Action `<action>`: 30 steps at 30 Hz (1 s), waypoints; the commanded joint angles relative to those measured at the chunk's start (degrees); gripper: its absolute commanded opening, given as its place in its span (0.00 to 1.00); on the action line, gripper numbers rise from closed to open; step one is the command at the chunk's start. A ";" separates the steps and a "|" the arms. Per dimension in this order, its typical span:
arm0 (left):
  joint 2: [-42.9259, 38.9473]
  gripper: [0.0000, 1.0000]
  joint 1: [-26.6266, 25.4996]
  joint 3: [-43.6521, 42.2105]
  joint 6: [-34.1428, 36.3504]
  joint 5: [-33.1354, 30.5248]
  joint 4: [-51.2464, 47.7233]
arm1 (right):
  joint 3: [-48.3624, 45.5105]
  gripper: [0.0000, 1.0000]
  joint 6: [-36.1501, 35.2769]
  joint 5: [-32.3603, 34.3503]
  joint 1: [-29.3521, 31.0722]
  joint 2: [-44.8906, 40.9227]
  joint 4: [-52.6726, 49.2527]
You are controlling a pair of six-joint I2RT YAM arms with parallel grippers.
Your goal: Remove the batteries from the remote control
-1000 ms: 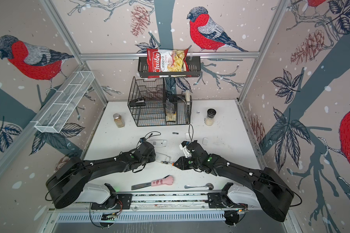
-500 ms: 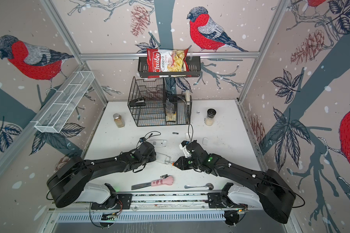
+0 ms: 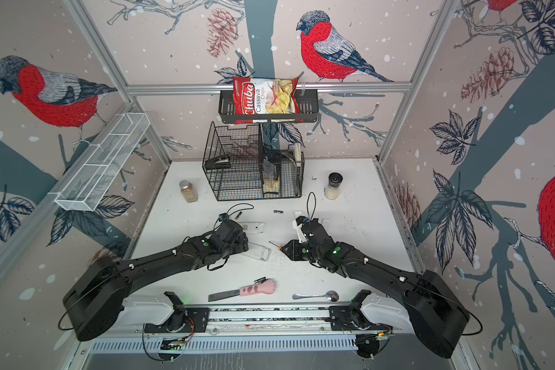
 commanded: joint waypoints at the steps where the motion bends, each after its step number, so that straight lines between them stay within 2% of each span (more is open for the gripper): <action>1: -0.81 0.81 0.57 0.58 0.71 -1.49 -1.34 | -1.43 0.00 1.77 0.92 -1.75 0.53 6.32; 11: -3.91 0.81 1.43 1.85 1.51 -2.90 -1.04 | -2.86 0.01 1.21 -0.36 -5.65 7.81 15.22; 22: -12.69 0.84 2.24 0.74 3.46 -7.57 0.69 | -3.60 0.06 -0.14 -0.66 -7.57 13.66 20.87; 30: -15.63 0.88 3.33 -0.30 4.42 -8.65 1.22 | -3.68 0.18 -1.16 -0.14 -8.56 15.69 20.67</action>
